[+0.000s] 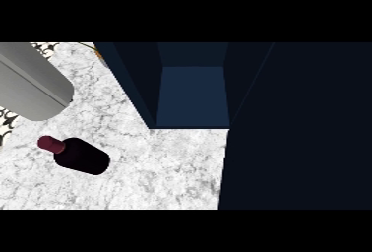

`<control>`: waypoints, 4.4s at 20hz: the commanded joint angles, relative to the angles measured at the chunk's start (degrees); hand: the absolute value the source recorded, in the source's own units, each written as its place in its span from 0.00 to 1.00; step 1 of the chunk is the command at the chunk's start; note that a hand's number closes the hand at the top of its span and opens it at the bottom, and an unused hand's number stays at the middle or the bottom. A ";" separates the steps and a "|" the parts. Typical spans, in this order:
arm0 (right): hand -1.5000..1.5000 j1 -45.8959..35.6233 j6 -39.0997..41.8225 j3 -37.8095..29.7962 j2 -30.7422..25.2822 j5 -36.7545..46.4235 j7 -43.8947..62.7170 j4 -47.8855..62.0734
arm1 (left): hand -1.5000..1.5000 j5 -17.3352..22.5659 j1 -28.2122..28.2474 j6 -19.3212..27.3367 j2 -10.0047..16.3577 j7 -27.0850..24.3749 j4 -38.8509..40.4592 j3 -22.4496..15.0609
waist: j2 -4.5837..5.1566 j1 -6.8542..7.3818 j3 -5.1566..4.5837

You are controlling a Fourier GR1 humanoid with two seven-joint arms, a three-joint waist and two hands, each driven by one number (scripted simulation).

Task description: Pick up the wine, place it into the cabinet and close the cabinet

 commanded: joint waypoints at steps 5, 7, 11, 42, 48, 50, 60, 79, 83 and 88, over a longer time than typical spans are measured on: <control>0.00 3.25 0.31 0.08 1.12 -1.93 1.00 -4.57 | 0.00 -9.14 -0.04 -9.46 -3.59 -1.50 10.52 -0.05 | 0.07 -0.31 0.00; 0.00 2.55 1.40 -1.34 0.12 -3.56 1.33 -4.58 | 0.00 -7.29 0.33 -9.84 -2.55 -1.08 10.72 3.78 | 0.01 -0.01 0.01; 0.00 -0.18 0.51 -0.72 0.29 -2.84 3.54 -4.39 | 0.00 -13.52 -2.29 -12.08 -4.79 -4.57 17.32 2.97 | 0.06 -0.09 -0.01; 0.00 0.69 0.01 1.85 2.99 -0.36 5.86 -6.93 | 0.00 -54.87 -18.63 -35.70 -5.58 -36.25 76.37 -0.06 | 0.18 -0.77 -0.04; 0.00 -1.15 2.30 -1.12 0.76 -3.94 7.67 -8.14 | 0.00 -65.01 -15.77 -38.77 -7.42 -52.08 84.28 -2.33 | 0.23 -0.88 -0.08; 0.00 -6.19 0.77 -2.78 1.69 -2.26 6.16 -2.11 | 0.00 -69.45 -19.55 -37.20 -7.86 -56.72 90.86 -3.50 | 0.37 -0.85 -0.10; 0.00 -4.39 1.63 -2.32 2.22 -3.01 6.21 -4.61 | 0.00 -74.74 -19.61 -39.46 -7.44 -67.42 101.67 -6.48 | 0.38 -1.13 -0.14; 0.00 -6.26 -0.38 2.41 4.76 2.17 7.49 -3.30 | 0.00 -73.66 -20.75 -42.22 -11.86 -71.18 107.09 -7.35 | 0.40 -1.22 -0.23; 0.00 -4.09 1.93 1.61 3.08 0.04 7.24 -4.35 | 0.00 -73.25 -22.15 -41.77 -12.13 -70.75 107.16 -7.32 | 0.39 -1.41 -0.19; 0.00 -5.12 1.26 0.37 3.42 -0.66 8.21 -3.88 | 0.00 -72.55 -22.95 -40.19 -11.38 -72.71 107.83 -6.36 | 0.49 -1.45 -0.22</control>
